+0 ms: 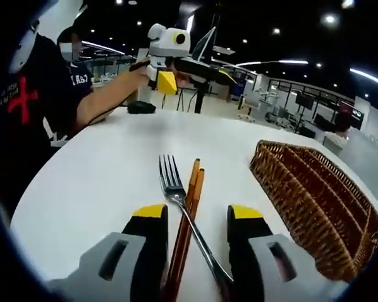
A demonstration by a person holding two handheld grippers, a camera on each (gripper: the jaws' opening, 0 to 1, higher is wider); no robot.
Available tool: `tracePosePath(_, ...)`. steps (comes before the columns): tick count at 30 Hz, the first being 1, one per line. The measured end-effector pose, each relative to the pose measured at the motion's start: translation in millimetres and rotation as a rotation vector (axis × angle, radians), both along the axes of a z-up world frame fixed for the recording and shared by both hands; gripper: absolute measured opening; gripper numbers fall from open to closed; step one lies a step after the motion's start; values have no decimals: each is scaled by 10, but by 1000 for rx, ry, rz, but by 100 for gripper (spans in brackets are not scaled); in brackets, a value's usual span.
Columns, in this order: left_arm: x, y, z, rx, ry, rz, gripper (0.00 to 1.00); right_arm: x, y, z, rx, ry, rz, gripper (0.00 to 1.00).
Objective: Arrange the knives, forks, and spoons in their matching storage slots by inserting each utensil handle-first until every utensil is classified and aligned in the correct compartment
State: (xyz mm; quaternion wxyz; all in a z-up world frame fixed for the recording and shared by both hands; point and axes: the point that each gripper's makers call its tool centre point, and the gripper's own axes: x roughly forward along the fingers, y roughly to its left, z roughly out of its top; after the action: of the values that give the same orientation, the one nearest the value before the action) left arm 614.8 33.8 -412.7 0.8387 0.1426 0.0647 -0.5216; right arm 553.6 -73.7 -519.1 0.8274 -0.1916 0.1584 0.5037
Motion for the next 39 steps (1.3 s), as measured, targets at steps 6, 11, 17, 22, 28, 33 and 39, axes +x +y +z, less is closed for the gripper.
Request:
tracePosePath(6,-7,-8,12,-6,-1,-2,100,-36,25,-61,6,49,7,27)
tracePosePath(11,-10,-11,-4,-1,-1,-2,100,-69,26,-102,-4,71,17,11)
tracePosePath(17,-13,-3,-3,-4,-1,-1,100,-77,33,-86,10,84,26,8)
tracePosePath(22,-17,4,-13,-3,1,2,100,-86,35,-80,6,67,41,7)
tracePosePath(28,-16,1,-16,-4,2,4,100,-68,37,-47,5,42,52,2)
tracePosePath(33,-7,7,-19,-4,3,7,100,-83,20,-51,-7,41,55,1)
tracePosePath(39,-7,5,-11,-5,1,8,100,-119,28,-41,-8,58,57,1)
